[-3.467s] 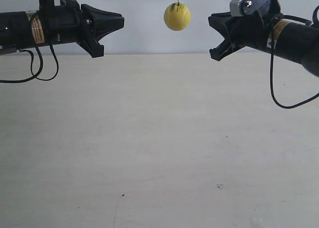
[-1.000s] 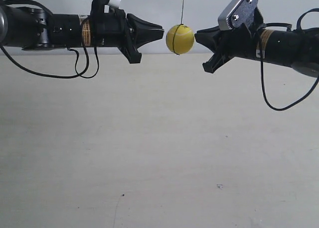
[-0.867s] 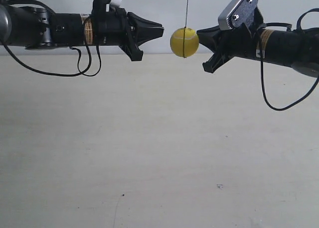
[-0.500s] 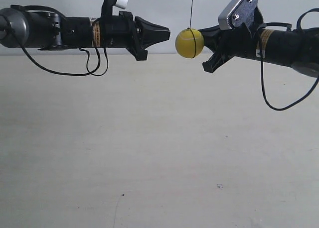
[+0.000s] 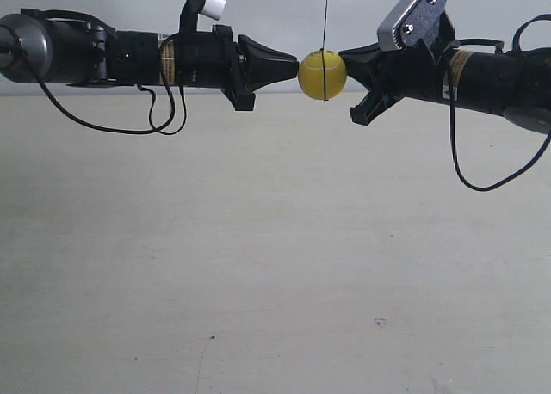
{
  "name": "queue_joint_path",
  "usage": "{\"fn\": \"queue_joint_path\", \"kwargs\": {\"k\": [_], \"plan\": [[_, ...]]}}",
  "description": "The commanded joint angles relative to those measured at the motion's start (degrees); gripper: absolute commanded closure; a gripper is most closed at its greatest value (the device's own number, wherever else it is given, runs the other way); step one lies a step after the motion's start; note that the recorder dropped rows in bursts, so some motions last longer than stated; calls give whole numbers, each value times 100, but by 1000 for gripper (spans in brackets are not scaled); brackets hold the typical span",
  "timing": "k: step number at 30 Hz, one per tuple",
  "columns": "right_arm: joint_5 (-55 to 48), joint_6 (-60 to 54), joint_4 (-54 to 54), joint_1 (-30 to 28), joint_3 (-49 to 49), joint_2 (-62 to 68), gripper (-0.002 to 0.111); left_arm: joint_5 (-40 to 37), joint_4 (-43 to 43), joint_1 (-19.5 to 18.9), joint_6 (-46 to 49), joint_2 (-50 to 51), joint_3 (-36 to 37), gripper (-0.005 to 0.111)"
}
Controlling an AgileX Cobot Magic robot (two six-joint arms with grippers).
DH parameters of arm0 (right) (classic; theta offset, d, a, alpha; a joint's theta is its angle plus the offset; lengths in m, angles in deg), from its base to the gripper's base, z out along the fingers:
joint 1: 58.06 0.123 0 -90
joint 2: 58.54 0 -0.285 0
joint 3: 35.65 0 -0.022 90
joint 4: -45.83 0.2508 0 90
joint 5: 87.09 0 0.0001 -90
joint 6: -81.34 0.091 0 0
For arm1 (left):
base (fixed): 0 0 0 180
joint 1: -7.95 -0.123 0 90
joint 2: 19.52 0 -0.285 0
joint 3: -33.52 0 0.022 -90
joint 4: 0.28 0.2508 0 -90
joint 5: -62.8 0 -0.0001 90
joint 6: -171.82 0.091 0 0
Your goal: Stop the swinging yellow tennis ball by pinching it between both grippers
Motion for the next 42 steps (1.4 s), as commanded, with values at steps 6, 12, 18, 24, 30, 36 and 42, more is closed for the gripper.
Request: {"fn": "queue_joint_path", "kwargs": {"k": [6,12,18,24,30,36,42], "plan": [[103,73,-24,-5,-27,-24,108,51,36,124,-36,2,-65,102],[103,73,-24,-5,-27,-24,108,38,36,124,-21,2,-65,102],[92,73,-24,-5,-27,-24,108,25,36,124,-21,2,-65,102],[-387,-58,-110,-16,-27,-24,108,26,36,124,-11,2,-65,102],[-515,-24,-237,-66,-27,-47,108,26,36,124,-11,2,-65,102],[164,677,-773,-390,-27,-160,108,-42,36,124,-11,2,-65,102],[303,713,-772,-390,-27,-160,108,-84,36,124,8,2,-65,102]]}}
